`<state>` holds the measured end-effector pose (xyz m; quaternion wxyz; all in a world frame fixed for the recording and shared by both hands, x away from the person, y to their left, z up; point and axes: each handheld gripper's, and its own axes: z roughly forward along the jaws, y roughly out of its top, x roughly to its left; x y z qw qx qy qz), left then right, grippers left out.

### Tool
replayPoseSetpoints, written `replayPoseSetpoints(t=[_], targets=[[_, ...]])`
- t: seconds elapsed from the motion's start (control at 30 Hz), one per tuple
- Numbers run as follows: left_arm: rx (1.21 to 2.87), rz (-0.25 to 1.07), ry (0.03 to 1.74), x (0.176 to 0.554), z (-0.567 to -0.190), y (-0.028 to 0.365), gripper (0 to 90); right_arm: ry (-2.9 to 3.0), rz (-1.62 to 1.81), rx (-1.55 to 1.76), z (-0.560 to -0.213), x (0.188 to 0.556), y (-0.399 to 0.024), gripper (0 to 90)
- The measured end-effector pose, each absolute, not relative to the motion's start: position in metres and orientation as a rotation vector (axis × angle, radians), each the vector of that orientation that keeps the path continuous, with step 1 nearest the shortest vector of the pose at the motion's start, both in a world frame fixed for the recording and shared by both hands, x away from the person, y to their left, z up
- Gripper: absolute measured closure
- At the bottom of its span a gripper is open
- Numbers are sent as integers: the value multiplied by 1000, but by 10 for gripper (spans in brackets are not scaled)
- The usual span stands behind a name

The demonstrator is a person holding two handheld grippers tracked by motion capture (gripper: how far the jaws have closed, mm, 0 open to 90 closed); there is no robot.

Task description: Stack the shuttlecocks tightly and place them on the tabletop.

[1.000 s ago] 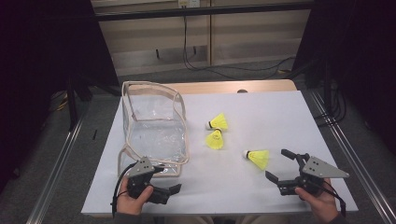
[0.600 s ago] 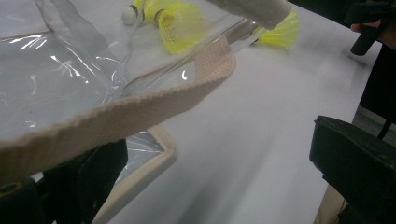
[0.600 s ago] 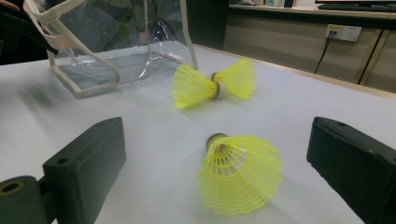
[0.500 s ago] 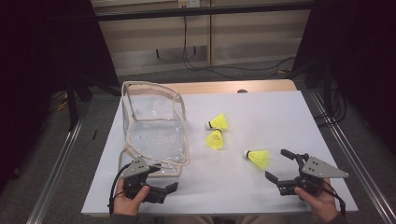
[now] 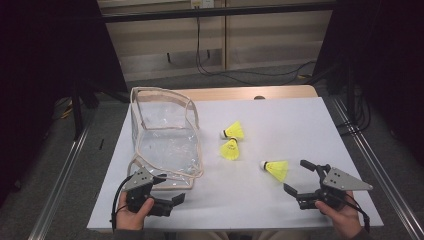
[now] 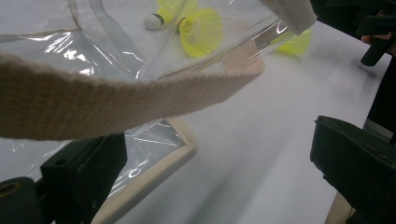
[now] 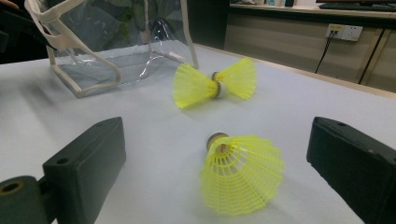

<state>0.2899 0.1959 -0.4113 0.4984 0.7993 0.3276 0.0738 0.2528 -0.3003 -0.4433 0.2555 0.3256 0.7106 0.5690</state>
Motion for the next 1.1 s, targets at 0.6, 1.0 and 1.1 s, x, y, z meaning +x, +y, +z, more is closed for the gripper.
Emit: replayPoseSetpoints(t=[0.6, 1.0, 1.1], targets=[[1930, 202, 802, 295, -415, 207, 40, 1930, 1546, 883, -443, 253, -299, 42], [1924, 204, 795, 298, -417, 211, 44, 1929, 1543, 883, -443, 254, -300, 43], [1927, 199, 794, 299, -418, 213, 45, 1929, 1543, 882, -443, 254, -300, 43]])
